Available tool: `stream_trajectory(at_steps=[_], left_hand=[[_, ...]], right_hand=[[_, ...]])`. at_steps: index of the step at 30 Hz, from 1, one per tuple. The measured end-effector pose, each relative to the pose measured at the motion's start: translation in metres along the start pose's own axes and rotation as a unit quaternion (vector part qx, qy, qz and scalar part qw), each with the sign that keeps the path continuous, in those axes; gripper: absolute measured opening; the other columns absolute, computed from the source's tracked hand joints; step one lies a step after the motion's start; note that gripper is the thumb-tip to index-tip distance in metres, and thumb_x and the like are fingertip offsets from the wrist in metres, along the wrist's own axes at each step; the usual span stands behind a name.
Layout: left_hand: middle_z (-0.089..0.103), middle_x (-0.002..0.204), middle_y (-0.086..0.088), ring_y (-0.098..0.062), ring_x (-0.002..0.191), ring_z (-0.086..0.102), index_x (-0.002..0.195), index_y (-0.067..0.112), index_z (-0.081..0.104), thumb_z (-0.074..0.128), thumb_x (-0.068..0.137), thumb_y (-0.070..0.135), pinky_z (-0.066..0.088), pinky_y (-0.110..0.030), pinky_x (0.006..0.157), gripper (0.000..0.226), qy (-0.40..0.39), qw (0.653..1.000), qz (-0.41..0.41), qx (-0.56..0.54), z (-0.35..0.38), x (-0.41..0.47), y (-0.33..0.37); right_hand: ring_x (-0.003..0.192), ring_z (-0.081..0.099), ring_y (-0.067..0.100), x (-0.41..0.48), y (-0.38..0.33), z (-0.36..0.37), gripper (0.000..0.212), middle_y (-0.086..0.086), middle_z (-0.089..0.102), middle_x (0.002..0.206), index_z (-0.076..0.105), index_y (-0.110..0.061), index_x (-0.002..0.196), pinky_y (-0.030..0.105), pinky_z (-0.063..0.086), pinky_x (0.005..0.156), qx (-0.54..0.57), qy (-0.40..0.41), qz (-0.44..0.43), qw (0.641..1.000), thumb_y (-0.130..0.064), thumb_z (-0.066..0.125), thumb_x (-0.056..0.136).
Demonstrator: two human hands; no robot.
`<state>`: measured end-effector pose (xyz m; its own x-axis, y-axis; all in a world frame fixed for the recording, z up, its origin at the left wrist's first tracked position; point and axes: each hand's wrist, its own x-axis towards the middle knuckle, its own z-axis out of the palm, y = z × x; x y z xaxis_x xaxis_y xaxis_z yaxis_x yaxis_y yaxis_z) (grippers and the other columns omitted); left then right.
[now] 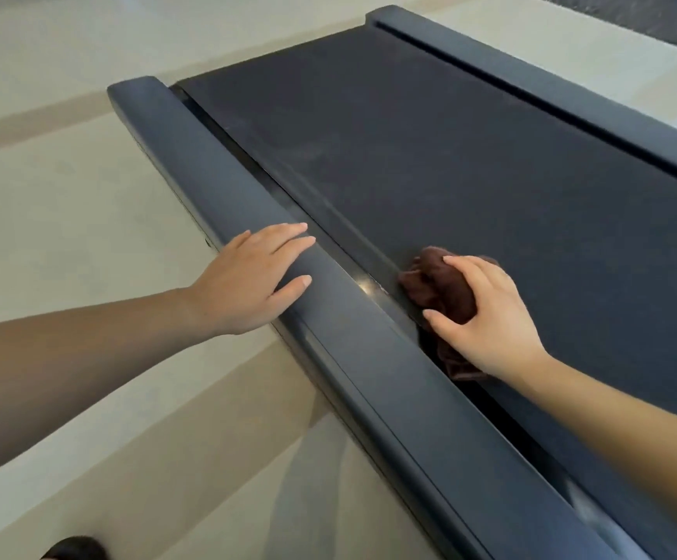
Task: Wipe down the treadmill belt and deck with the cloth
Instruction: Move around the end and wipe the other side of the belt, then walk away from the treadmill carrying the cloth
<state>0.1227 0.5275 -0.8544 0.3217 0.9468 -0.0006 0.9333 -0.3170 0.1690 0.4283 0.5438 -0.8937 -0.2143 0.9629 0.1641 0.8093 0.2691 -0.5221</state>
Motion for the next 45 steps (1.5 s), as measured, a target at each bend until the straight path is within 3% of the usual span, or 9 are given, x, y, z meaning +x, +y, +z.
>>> stream_trajectory(at_steps=[4,10,15,18,22,24,27,33,45], left_hand=[[0.024,0.154,0.002,-0.015,0.141,0.02,0.144,0.019,0.031,0.036,0.095,0.041,0.023,-0.046,0.113,0.054,0.01,0.998,0.06,-0.015,-0.001,0.025,-0.017],[0.023,0.154,0.003,-0.016,0.142,0.02,0.145,0.021,0.029,0.034,0.095,0.044,0.02,-0.045,0.114,0.055,0.031,0.996,0.078,-0.021,-0.031,0.039,-0.047],[0.021,0.155,0.002,-0.018,0.142,0.019,0.145,0.021,0.027,0.031,0.094,0.046,0.019,-0.046,0.111,0.057,0.002,0.997,-0.055,-0.062,-0.082,-0.054,-0.109],[0.019,0.156,0.002,-0.018,0.143,0.017,0.147,0.021,0.023,0.028,0.096,0.047,0.015,-0.047,0.112,0.057,-0.058,0.984,-0.157,-0.056,-0.13,-0.14,-0.15],[0.019,0.156,0.003,-0.017,0.142,0.018,0.147,0.025,0.021,0.022,0.095,0.049,0.014,-0.046,0.113,0.057,-0.096,0.95,-0.289,-0.073,-0.219,-0.237,-0.172],[0.019,0.156,0.004,-0.017,0.141,0.02,0.147,0.027,0.021,0.024,0.096,0.048,0.015,-0.044,0.113,0.056,-0.099,0.932,-0.337,-0.092,-0.278,-0.273,-0.171],[0.021,0.155,0.004,-0.016,0.139,0.025,0.147,0.027,0.022,0.027,0.096,0.048,0.02,-0.043,0.113,0.055,-0.075,0.901,-0.405,-0.134,-0.381,-0.316,-0.164],[0.033,0.15,-0.003,-0.024,0.13,0.041,0.144,0.019,0.032,0.036,0.095,0.042,0.035,-0.048,0.105,0.054,-0.051,0.856,-0.479,-0.186,-0.578,-0.372,-0.149],[0.025,0.154,0.001,-0.02,0.137,0.03,0.145,0.029,0.026,0.031,0.094,0.05,0.027,-0.048,0.109,0.056,0.005,0.878,-0.456,-0.147,-0.728,-0.288,-0.217]], right_hand=[[0.12,0.045,0.017,0.008,-0.013,0.002,0.047,-0.011,0.054,0.122,0.057,-0.024,0.121,0.033,0.036,0.101,0.003,0.015,0.048,0.999,-0.022,0.069,0.076],[0.111,0.048,0.003,0.037,-0.064,-0.003,0.039,-0.021,0.056,0.114,0.058,-0.035,0.113,0.013,0.032,0.091,0.044,0.008,0.051,0.998,-0.015,0.065,0.079],[0.108,0.055,0.003,0.074,-0.196,0.023,0.04,-0.026,0.055,0.115,0.053,-0.053,0.107,0.028,0.045,0.089,0.15,-0.063,0.061,0.985,-0.024,0.058,0.08],[0.098,0.06,-0.005,0.081,-0.291,0.043,0.045,-0.029,0.06,0.108,0.054,-0.057,0.101,0.022,0.05,0.085,0.221,-0.13,0.063,0.964,-0.016,0.06,0.082],[0.096,0.066,0.008,0.069,-0.42,0.041,0.036,-0.009,0.066,0.112,0.057,-0.042,0.111,0.032,0.055,0.081,0.286,-0.228,0.106,0.925,-0.017,0.06,0.085],[0.09,0.068,0.005,0.06,-0.484,0.018,0.036,-0.012,0.069,0.105,0.059,-0.036,0.112,0.024,0.055,0.074,0.323,-0.25,0.12,0.905,-0.011,0.059,0.087],[0.101,0.065,0.013,0.052,-0.577,-0.043,0.036,-0.009,0.066,0.112,0.058,-0.038,0.111,0.041,0.052,0.09,0.307,-0.292,0.148,0.894,-0.012,0.06,0.086],[0.103,0.064,0.024,0.068,-0.727,-0.179,0.033,0.0,0.064,0.113,0.057,-0.038,0.109,0.049,0.05,0.09,0.288,-0.35,0.133,0.881,-0.018,0.06,0.082],[0.107,0.054,0.0,0.216,-0.843,-0.272,0.035,-0.025,0.056,0.111,0.055,-0.045,0.108,0.028,0.046,0.094,0.276,-0.273,-0.019,0.921,-0.02,0.06,0.084]])
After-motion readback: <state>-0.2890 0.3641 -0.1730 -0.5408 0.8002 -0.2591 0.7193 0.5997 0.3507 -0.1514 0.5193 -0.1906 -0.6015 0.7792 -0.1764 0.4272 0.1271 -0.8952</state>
